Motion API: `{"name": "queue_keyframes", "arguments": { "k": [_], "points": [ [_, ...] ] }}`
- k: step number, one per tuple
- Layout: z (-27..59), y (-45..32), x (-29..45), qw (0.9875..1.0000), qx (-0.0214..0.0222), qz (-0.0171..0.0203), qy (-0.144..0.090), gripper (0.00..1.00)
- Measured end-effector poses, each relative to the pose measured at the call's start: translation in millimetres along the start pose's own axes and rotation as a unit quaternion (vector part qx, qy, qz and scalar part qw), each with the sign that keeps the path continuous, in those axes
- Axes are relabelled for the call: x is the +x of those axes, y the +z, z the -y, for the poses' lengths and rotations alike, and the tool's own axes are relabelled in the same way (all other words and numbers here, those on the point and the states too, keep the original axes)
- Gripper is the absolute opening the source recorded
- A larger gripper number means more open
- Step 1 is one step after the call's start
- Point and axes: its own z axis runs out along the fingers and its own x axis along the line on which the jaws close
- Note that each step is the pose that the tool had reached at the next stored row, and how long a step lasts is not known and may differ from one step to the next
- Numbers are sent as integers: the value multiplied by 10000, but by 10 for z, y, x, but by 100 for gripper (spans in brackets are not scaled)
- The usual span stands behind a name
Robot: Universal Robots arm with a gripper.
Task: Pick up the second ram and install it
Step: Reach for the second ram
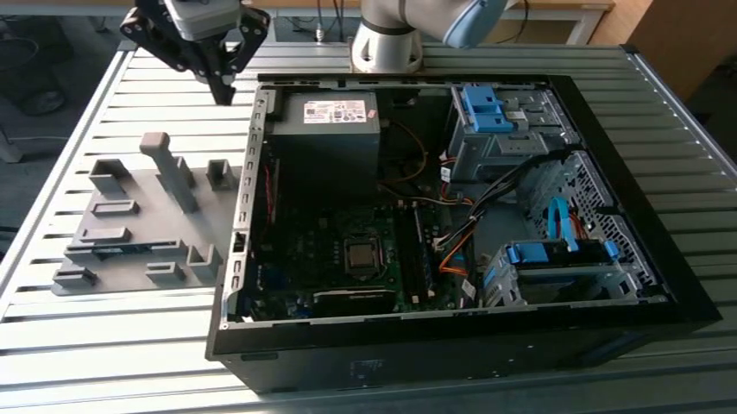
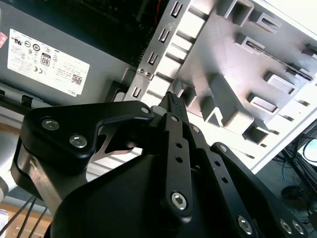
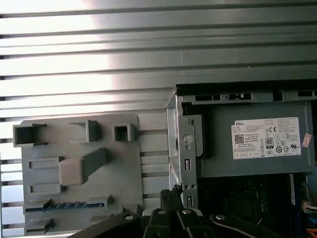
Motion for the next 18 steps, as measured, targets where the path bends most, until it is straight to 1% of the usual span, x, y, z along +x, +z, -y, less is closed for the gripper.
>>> {"name": "queue_keyframes", "arguments": {
  "k": [4,9,11,14,18],
  "points": [
    [39,2,103,10000,2,-10,1,11],
    [138,17,185,10000,2,-23,1,11],
    [182,25,226,10000,2,-23,2,11],
    [229,31,326,10000,2,-24,1,11],
    [269,36,476,10000,2,-24,1,11]
  ]
}}
